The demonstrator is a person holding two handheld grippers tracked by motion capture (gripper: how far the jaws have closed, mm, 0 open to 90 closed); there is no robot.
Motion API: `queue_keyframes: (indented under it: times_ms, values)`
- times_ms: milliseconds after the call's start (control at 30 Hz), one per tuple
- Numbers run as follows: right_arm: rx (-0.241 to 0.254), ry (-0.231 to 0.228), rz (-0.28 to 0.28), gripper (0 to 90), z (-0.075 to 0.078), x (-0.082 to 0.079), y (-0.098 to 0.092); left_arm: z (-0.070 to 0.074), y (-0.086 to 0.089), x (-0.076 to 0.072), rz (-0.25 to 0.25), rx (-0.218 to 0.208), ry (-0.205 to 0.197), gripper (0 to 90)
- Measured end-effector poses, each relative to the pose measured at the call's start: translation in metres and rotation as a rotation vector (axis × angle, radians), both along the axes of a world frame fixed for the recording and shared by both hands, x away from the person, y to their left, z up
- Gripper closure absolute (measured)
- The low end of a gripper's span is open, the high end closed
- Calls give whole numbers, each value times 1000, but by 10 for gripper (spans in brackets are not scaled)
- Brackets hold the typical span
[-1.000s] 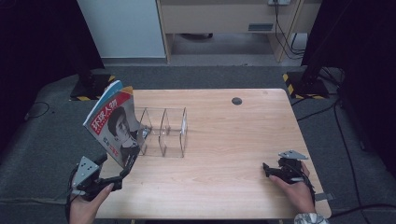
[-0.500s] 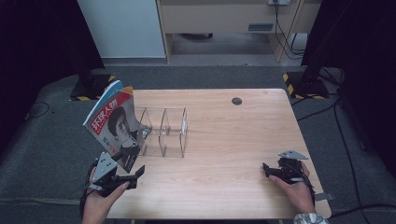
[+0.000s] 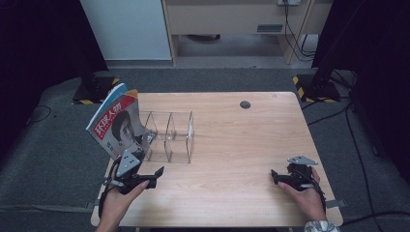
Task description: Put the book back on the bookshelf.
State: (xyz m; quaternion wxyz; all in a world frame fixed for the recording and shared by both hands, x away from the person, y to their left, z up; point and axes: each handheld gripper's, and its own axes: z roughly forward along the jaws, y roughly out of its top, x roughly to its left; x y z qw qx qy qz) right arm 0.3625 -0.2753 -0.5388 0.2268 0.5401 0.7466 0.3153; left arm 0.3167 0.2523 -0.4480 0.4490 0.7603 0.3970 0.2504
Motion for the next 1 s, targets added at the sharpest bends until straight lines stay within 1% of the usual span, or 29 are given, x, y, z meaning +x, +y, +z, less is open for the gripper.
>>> queue_keyframes:
  times_ms: [200,400,667,867,1000]
  values:
    - [-1,1,3,52,0,0,0,0,-8,4,-12,7,1,50]
    - [0,4,5,52,0,0,0,0,-13,8,-14,2,-1,50]
    - [0,4,4,52,0,0,0,-3,-20,16,-31,7,14,49]
    - [-1,3,4,52,0,0,0,-4,-33,18,-61,19,24,49]
    - [3,1,3,54,0,0,0,-6,-44,18,-94,32,31,49]
